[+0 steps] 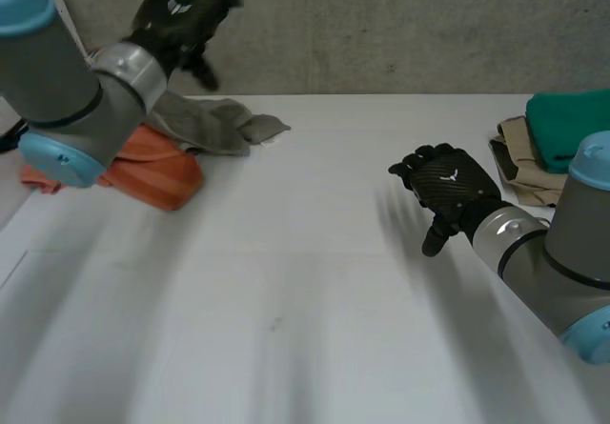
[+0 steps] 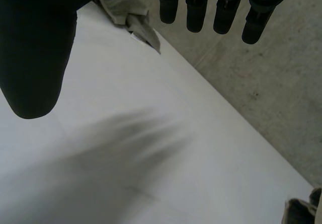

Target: Fold the laundry.

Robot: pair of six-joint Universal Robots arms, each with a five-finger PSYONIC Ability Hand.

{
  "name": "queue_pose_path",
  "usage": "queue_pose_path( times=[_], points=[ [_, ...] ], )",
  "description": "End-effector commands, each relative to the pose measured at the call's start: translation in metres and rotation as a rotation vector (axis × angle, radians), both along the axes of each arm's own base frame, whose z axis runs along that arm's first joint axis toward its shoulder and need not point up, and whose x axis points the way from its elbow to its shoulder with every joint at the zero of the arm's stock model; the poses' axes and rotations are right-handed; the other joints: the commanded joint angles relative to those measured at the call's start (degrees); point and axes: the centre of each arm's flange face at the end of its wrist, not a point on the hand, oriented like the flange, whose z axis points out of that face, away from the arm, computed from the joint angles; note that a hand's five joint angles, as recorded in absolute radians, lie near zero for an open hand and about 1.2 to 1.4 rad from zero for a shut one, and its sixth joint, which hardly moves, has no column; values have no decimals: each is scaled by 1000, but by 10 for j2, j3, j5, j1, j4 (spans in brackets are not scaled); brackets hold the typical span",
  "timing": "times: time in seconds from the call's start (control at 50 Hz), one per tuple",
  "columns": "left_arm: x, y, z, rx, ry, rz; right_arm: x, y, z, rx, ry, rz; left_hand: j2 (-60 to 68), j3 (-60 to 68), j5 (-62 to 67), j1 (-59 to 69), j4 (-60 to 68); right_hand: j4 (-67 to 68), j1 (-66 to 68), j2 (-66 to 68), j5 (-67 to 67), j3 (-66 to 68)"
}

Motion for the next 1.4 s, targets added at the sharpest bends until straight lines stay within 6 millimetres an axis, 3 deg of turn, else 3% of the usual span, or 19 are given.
queue_pose_path(
  times=[0.02,0.28,0.48,0.82,1.24,1.4],
  points=[
    [88,-76,-75,136,-137,248,0,4,-5,37,13,22,-75,-76,-73,-50,-69,-22,-29,-18,-28,-17],
    [145,-123,-154,79,-480,223,2,5,-21,53,64,44,-54,-55,-53,-30,-48,-22,-29,-18,-28,-17],
    [163,-132,-192,33,-719,188,5,7,-27,56,90,59,-54,-55,-53,-30,-48,-22,-29,-18,-28,-17],
    [171,-148,-198,-69,-713,179,3,6,-29,49,106,55,67,66,68,91,73,-22,-29,-18,-28,-17],
    [161,-144,-200,-83,-669,89,3,7,-30,47,117,59,217,216,218,241,222,-22,-29,-18,-28,-17],
    [164,-146,-199,-88,-669,91,3,8,-30,47,117,59,400,399,401,424,405,-22,-29,-18,-28,-17]
  ],
)
